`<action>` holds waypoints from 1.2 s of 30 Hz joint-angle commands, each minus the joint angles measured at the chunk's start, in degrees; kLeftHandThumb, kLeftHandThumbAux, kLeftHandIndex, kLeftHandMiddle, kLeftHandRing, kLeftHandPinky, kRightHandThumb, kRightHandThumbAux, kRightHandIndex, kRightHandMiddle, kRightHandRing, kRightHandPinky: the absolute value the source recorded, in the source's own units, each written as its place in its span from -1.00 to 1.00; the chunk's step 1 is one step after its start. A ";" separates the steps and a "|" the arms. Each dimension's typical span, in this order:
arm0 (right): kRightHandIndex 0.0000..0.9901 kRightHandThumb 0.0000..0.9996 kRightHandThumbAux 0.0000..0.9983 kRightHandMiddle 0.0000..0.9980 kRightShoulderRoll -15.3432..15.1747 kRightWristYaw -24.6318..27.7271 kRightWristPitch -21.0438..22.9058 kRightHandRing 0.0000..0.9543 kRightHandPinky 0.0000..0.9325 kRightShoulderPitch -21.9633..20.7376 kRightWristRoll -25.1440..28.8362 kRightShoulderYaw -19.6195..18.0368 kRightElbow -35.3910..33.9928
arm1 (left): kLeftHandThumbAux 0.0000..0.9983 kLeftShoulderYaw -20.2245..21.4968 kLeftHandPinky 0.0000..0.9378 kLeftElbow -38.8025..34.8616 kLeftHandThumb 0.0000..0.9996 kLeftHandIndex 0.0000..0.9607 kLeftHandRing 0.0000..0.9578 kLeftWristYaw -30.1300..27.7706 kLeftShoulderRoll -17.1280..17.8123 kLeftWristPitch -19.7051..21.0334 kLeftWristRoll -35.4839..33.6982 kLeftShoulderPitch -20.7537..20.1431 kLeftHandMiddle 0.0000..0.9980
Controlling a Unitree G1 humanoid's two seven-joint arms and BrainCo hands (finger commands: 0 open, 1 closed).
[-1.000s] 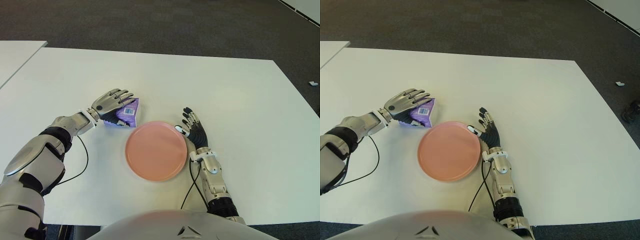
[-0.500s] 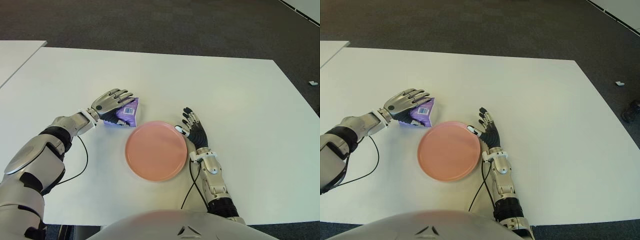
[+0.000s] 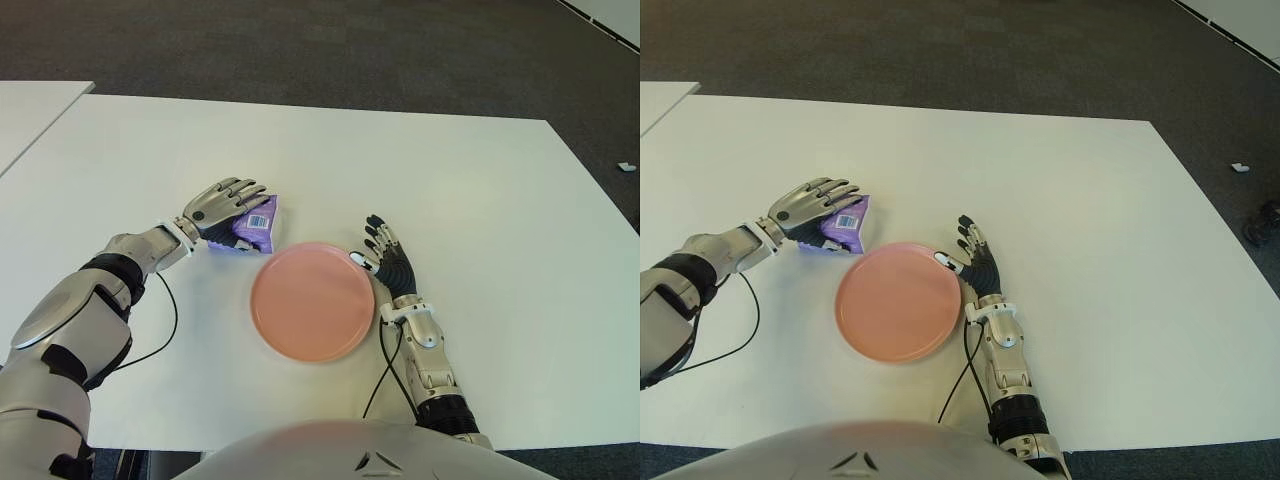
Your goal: Put the tissue paper into the plate.
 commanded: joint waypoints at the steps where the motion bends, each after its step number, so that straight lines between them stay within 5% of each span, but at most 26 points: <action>1: -1.00 -0.94 0.41 -0.94 -0.76 0.00 3.43 -0.97 -0.97 2.38 -0.01 -0.58 4.73 | -0.09 -1.35 -0.50 2.31 0.07 -0.57 -0.56 -0.84 -2.20 1.58 0.87 2.73 -0.59; 5: -1.00 -0.93 0.42 -0.94 -0.83 0.14 2.54 -0.96 -0.94 2.20 0.12 -0.72 5.27 | 0.29 -0.42 0.23 2.32 0.36 -0.19 0.15 2.20 -2.75 3.36 0.02 3.07 0.09; 11: -1.00 -0.92 0.43 -0.94 -0.87 0.15 1.35 -0.96 -0.93 2.16 0.03 -0.70 5.66 | 0.38 -0.66 0.66 2.48 0.44 -0.09 0.54 8.63 -3.30 3.65 0.04 3.04 0.48; 18: -1.00 -0.94 0.43 -0.94 -0.92 0.01 1.08 -0.96 -0.94 1.81 -0.07 -0.70 6.22 | 0.39 -1.18 0.79 3.44 0.46 -0.08 0.70 13.20 -4.11 3.68 0.10 2.64 0.66; 36: -0.99 -0.92 0.42 -0.94 -0.81 -0.12 1.11 -0.96 -0.96 1.62 -0.02 -0.72 6.48 | 0.40 -0.79 0.81 5.22 0.46 -0.08 0.77 12.67 -5.44 3.00 -1.26 2.14 0.75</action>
